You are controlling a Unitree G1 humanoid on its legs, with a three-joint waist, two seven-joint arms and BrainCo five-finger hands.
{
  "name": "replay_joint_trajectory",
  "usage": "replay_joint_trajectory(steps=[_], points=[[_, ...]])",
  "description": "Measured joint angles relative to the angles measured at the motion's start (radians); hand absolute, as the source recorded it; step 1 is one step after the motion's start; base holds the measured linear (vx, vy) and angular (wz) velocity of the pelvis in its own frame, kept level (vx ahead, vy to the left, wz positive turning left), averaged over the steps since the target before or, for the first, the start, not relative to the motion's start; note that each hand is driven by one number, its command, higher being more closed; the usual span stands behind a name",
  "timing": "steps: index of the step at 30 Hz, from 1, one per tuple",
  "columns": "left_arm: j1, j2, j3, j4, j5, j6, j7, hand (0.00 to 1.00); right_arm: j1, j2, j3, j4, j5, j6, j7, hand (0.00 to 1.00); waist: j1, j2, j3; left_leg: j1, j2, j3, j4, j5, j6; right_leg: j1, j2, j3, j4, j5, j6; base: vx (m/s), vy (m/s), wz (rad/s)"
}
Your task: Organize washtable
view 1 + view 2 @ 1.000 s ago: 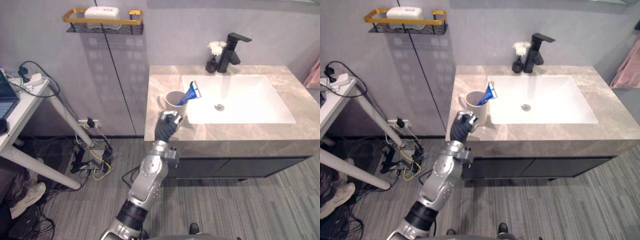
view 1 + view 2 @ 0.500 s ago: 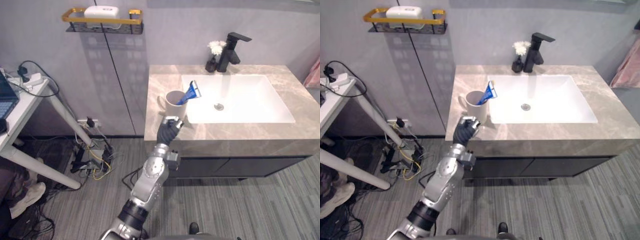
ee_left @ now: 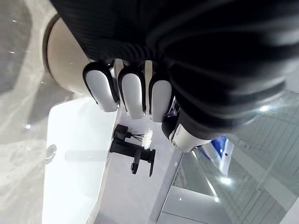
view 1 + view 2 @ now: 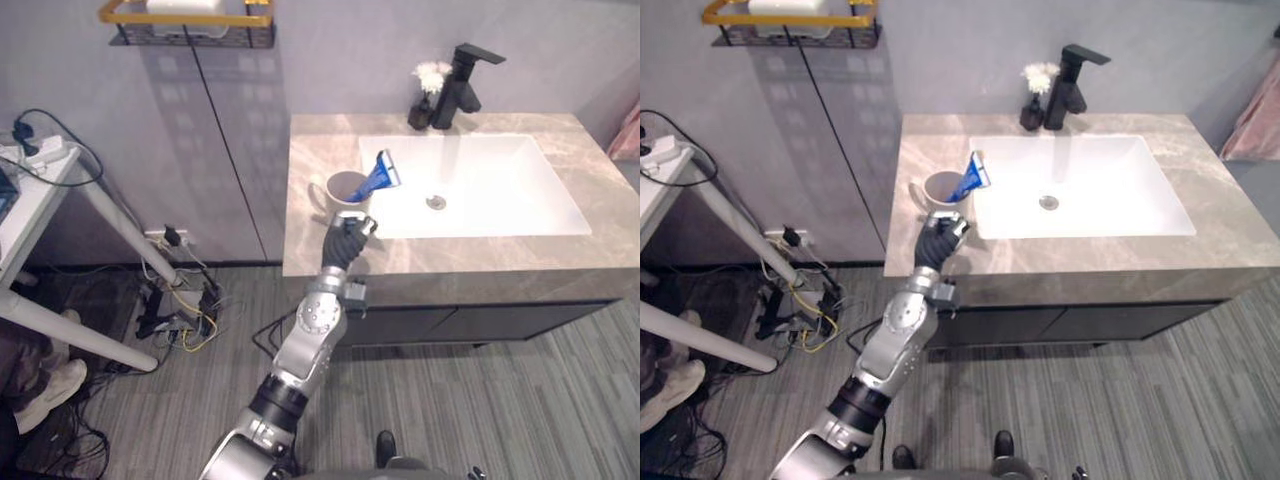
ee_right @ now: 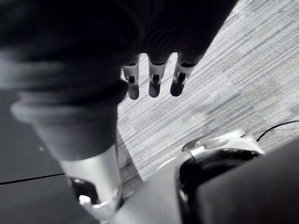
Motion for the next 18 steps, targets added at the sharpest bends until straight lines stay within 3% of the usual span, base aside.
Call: replay_joint_trajectory(steps=[18], points=[[-0.025, -0.009, 0.016, 0.046, -0.001, 0.002, 0.01, 1.0, -0.003, 0.001, 0.005, -0.02, 0.012, -0.001, 0.0, 0.0, -0.002, -0.004, 0.024, -0.039, 0.003, 0.006, 0.045, -0.02, 0.009, -0.032, -0.002, 0.013, 0.016, -0.003, 0.002, 0.0, -0.001, -0.01]])
